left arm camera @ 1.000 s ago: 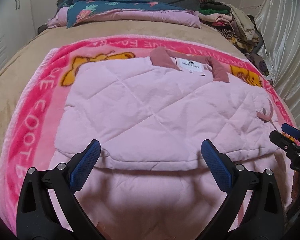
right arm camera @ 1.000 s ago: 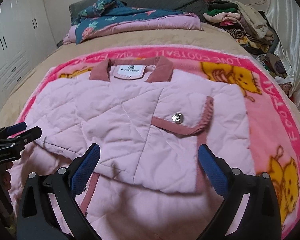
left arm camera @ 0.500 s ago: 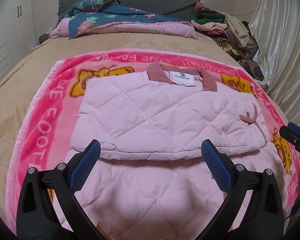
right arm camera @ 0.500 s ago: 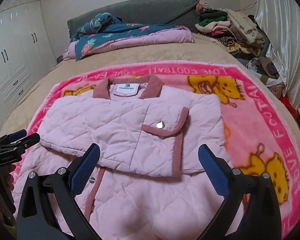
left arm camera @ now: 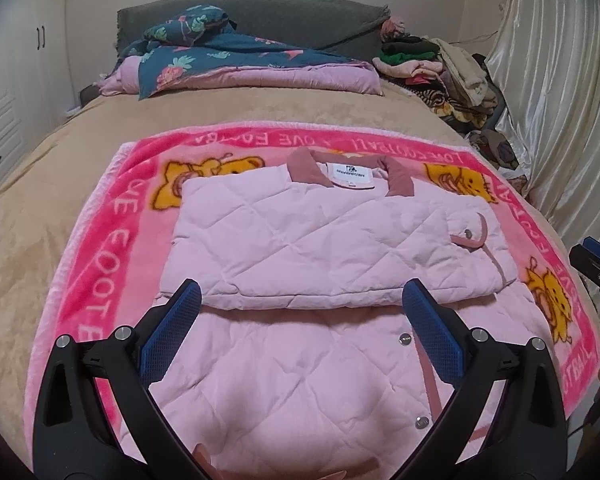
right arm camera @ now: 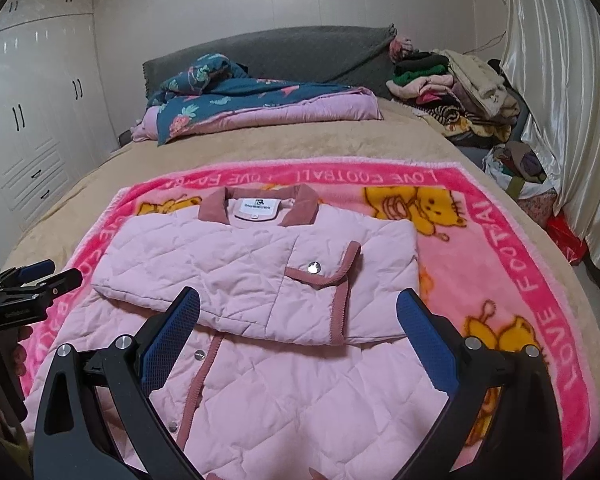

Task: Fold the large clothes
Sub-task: 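Move both open tools back along the jacket body toward its hem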

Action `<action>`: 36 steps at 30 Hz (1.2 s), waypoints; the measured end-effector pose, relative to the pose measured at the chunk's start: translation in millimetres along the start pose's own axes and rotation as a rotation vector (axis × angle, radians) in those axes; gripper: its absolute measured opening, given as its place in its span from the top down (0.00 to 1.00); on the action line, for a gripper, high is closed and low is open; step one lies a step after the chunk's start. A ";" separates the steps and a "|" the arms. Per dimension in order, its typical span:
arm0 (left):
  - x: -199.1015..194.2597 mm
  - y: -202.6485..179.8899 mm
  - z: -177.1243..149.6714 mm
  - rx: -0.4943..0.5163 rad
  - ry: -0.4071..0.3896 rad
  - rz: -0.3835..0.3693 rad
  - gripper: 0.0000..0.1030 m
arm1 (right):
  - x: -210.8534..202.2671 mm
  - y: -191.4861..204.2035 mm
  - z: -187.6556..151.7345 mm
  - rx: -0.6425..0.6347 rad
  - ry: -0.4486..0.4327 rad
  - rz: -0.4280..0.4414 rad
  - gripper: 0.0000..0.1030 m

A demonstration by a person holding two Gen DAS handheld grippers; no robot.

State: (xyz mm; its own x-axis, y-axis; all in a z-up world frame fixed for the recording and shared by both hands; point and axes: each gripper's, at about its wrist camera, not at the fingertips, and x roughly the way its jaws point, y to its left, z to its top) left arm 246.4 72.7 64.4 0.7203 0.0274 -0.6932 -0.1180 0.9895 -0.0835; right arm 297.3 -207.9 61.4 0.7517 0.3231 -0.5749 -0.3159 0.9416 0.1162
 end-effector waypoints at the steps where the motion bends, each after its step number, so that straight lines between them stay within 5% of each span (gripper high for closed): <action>1: -4.1 -0.8 -0.4 0.001 -0.007 -0.002 0.08 | -3.9 0.4 -0.6 -0.003 -0.005 0.001 0.04; 36: -70.1 -12.4 -52.5 0.018 -0.059 0.005 0.08 | -82.6 18.3 -50.3 -0.049 -0.063 0.026 0.04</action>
State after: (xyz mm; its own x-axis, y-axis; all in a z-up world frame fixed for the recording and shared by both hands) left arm 161.4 51.0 76.4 0.7587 0.0399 -0.6502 -0.1096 0.9917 -0.0670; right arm 200.3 -222.1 70.3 0.7774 0.3538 -0.5201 -0.3621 0.9278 0.0899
